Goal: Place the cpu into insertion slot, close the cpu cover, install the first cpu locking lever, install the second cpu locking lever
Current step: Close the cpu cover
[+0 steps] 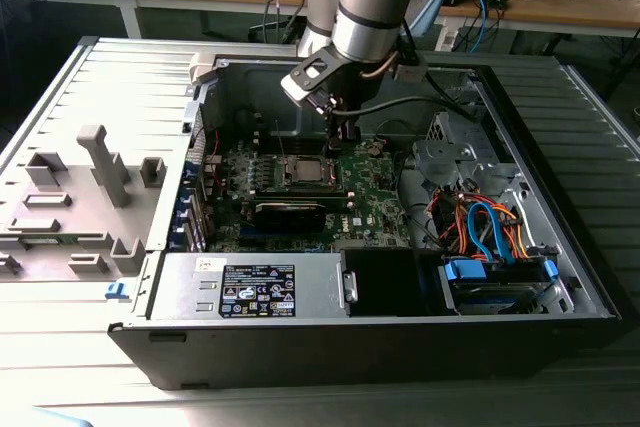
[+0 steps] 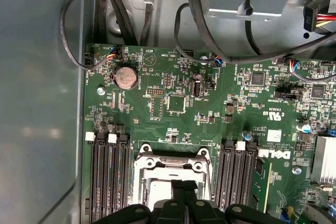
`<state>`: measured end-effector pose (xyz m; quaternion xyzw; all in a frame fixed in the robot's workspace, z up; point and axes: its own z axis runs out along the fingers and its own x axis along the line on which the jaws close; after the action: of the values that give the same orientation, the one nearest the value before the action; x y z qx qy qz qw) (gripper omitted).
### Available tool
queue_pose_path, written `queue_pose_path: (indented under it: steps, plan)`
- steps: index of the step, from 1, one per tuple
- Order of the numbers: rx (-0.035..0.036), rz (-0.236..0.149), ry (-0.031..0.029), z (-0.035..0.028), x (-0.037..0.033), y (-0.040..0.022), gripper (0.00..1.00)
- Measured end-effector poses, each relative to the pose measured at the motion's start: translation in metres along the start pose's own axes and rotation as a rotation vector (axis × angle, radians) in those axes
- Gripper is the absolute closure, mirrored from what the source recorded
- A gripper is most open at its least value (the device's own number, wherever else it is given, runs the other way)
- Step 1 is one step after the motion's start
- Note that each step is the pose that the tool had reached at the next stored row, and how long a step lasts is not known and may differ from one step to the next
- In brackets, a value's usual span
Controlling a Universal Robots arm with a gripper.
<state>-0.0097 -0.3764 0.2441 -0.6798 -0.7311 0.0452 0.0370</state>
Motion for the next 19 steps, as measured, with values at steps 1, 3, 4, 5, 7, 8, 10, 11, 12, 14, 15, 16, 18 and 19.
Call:
queue_pose_path:
  steps: [1,3,4,5,7,8,10,11,12,14,15,16,18,19]
  plan:
    - [0.0,0.0,0.0001,0.0002,0.0,-0.0005,0.89]
    - [0.0,0.0,0.0,0.0005,0.0001,-0.0015,0.89]
    - [-0.0001,0.0,0.0001,0.0008,0.0002,-0.0022,0.89]
    - [0.0,0.0,0.0,0.0011,0.0002,-0.0028,0.89]
    - [0.0,0.0,0.0,0.0015,0.0003,-0.004,0.89]
    - [0.0,0.0,0.0,0.0017,0.0003,-0.0043,0.89]
    - [-0.0001,0.0,0.0002,0.0027,0.0004,-0.005,0.89]
    - [0.0,0.0,0.0001,0.0034,0.0004,-0.0053,0.89]
    - [0.0,0.0,0.0001,0.0043,0.0006,-0.007,0.89]
    - [0.0,0.0,0.0001,0.0056,0.0008,-0.0099,0.89]
    - [-0.0001,0.0,0.0001,0.0066,0.0009,-0.0113,0.89]
    - [0.0,0.0,0.0001,0.0077,0.001,-0.0125,0.89]
    - [0.0,0.0,0.0,0.0127,0.0013,-0.0155,0.89]
    - [0.0,-0.001,0.0,0.0144,0.0014,-0.0165,0.89]
